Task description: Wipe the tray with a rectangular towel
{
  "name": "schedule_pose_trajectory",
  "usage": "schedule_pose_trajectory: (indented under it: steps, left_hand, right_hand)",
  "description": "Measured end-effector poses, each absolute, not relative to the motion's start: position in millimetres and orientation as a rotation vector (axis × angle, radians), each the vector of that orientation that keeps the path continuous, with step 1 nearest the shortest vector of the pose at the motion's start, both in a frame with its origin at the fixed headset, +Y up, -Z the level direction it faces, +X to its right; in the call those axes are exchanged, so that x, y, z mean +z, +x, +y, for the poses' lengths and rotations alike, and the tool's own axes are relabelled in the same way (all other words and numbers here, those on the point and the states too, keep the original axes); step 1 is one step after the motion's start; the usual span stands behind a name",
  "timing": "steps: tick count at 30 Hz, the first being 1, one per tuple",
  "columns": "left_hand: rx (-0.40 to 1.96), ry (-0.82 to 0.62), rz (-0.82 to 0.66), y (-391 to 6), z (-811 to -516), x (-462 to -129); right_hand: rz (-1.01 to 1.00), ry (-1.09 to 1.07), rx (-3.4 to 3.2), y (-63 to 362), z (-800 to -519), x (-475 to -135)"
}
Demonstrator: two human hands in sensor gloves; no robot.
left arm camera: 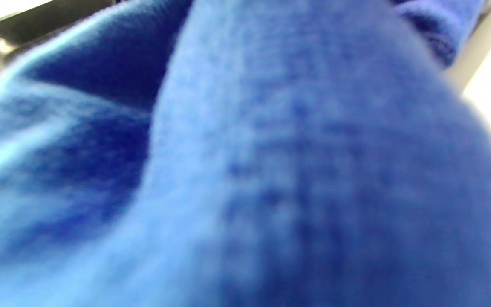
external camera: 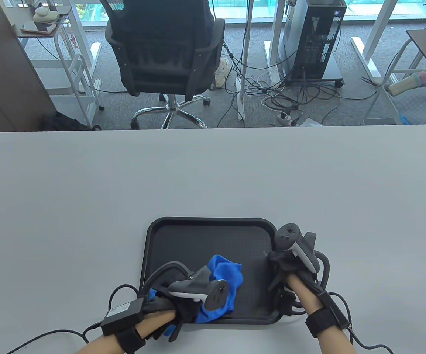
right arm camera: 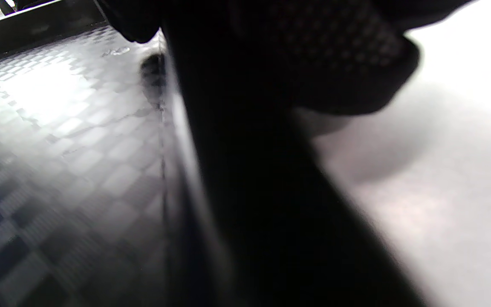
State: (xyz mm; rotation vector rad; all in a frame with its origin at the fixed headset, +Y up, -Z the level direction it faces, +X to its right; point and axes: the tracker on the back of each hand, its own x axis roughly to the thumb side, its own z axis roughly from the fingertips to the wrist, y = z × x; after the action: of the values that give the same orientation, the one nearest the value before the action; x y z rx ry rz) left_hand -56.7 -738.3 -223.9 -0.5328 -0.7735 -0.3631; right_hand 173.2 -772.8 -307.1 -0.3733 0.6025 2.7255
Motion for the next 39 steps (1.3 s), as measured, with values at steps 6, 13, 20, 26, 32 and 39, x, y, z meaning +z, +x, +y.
schedule_pose_trajectory:
  steps: [6, 13, 20, 26, 32, 39]
  left_hand:
    - [-0.459, -0.443, -0.838, -14.8, -740.7, -220.8]
    - [-0.459, -0.423, -0.799, 13.9, -741.3, -243.8]
    - [-0.408, -0.426, -0.682, 26.8, -742.2, -282.0]
    - [-0.334, -0.433, -0.594, 17.7, -744.1, -305.5]
    - [-0.313, -0.431, -0.451, -4.9, -745.3, -326.9]
    - [-0.372, -0.497, -0.31, -54.6, -741.1, -342.5]
  right_hand:
    - [0.603, -0.371, 2.722, 173.2, -772.9, -307.1]
    - [0.603, -0.366, 2.721, 173.5, -772.9, -306.5]
    - [0.603, -0.366, 2.716, 173.6, -772.9, -306.3]
    - [0.604, -0.367, 2.714, 173.6, -773.0, -306.7]
    - [0.611, -0.378, 2.715, 173.4, -772.9, -306.6]
    - [0.606, -0.384, 2.73, 172.6, -772.7, -306.6]
